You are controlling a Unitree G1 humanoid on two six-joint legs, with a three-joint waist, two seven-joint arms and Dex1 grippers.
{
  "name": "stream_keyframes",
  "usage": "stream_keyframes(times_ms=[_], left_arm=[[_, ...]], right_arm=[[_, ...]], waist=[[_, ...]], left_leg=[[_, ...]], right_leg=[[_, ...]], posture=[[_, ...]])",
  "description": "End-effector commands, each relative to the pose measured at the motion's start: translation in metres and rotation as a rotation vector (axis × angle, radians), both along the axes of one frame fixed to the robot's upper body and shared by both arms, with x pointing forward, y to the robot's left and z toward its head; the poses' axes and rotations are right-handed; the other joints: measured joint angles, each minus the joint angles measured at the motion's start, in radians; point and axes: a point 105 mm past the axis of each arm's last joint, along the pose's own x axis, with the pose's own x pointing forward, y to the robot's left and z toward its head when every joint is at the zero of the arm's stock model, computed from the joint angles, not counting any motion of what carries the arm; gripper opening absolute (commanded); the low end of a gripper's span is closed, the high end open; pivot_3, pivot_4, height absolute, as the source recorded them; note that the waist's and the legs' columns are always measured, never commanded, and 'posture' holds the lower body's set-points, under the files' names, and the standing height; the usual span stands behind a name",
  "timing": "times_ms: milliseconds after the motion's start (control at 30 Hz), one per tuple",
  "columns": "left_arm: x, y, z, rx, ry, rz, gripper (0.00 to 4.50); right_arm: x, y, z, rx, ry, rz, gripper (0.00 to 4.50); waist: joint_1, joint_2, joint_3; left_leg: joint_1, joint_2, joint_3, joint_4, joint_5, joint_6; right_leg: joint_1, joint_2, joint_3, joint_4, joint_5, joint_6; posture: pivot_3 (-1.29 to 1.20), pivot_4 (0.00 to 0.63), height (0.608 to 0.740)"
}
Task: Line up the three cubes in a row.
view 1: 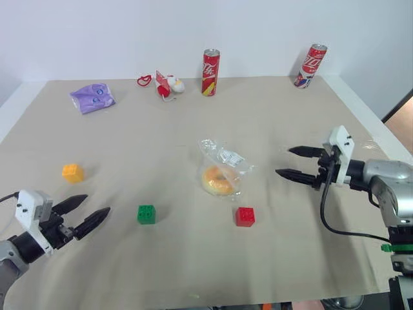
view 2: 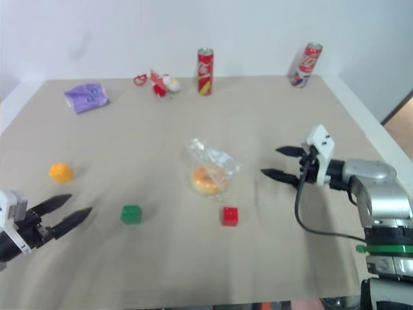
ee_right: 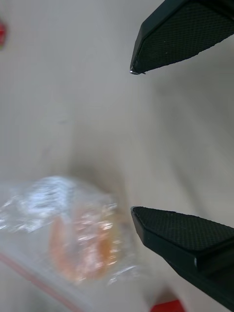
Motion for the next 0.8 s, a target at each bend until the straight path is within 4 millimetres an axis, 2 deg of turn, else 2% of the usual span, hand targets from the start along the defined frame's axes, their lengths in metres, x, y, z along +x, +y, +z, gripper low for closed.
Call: stream_keyframes(times_ms=[33, 200, 500, 800], left_arm=[[0.004, -0.031, 0.027, 0.027, -0.069, -0.144, 4.42], [0.010, -0.059, 0.037, 0.075, -0.088, -0.296, 4.42], [0.021, -0.090, 0.047, 0.054, -0.127, -0.415, 4.42], [0.037, -0.108, 0.047, 0.047, -0.152, -0.433, 4.42]], right_arm=[[-0.003, 0.034, 0.027, -0.043, -0.083, 0.135, 4.50], [-0.013, 0.071, 0.031, -0.137, -0.112, 0.306, 4.50], [-0.033, 0.097, 0.004, -0.318, -0.095, 0.510, 4.50], [-0.012, 0.107, -0.037, -0.462, -0.107, 0.471, 4.50]], waist=[[0.000, 0.000, 0.000], [0.001, 0.000, 0.000], [0.001, 0.000, 0.000], [0.001, 0.000, 0.000]], left_leg=[[0.000, 0.000, 0.000, 0.001, 0.000, 0.000], [-0.001, 0.000, 0.001, 0.001, -0.001, 0.000], [-0.003, 0.000, 0.000, 0.001, -0.003, 0.001], [-0.002, 0.000, 0.001, 0.003, -0.003, 0.001]], right_leg=[[0.000, 0.000, 0.000, 0.000, 0.001, 0.000], [0.000, 0.000, 0.001, 0.000, 0.001, 0.001], [-0.001, 0.000, 0.001, 0.000, 0.001, 0.004], [-0.001, 0.001, 0.001, 0.000, 0.003, 0.005]], posture=[[0.00, 0.150, 0.740], [0.00, 0.150, 0.740], [0.00, 0.150, 0.740], [0.00, 0.150, 0.740]])
